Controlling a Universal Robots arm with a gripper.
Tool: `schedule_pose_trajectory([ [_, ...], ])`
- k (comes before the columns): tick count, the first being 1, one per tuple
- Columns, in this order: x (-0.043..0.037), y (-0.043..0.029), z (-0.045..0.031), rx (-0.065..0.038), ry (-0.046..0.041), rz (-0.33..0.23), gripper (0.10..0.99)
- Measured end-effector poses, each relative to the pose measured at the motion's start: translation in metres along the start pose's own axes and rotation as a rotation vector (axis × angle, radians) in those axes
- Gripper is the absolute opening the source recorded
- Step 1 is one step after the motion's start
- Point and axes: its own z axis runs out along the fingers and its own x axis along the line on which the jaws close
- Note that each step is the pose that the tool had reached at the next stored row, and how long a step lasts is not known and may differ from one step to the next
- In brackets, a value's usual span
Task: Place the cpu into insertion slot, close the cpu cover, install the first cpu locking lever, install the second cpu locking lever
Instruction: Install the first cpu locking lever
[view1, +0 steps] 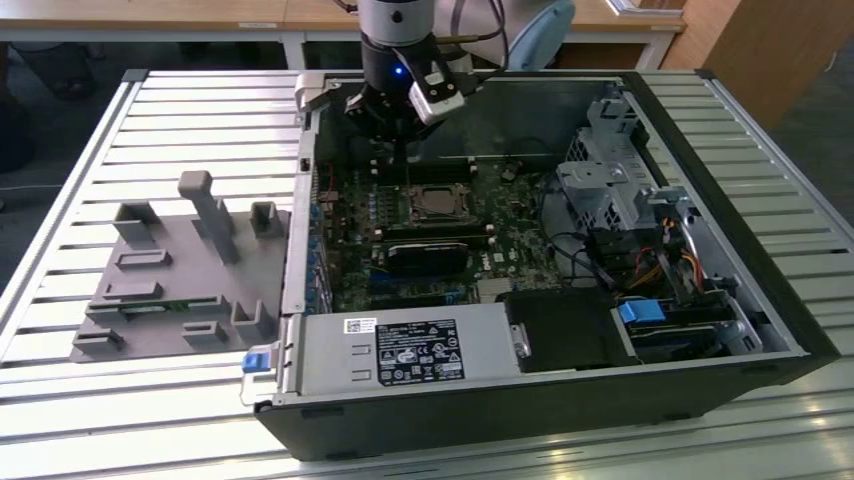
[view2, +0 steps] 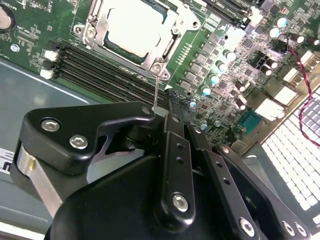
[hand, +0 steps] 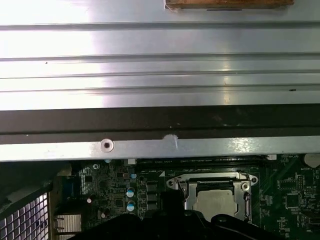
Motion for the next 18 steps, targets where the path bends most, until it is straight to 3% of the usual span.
schedule_pose_trajectory([
  [13, -0.0129, 0.0007, 0.0021, 0.000, 0.0000, 0.000, 0.106],
  [18, -0.0141, 0.0007, 0.0025, 0.000, 0.0002, 0.000, 0.106],
])
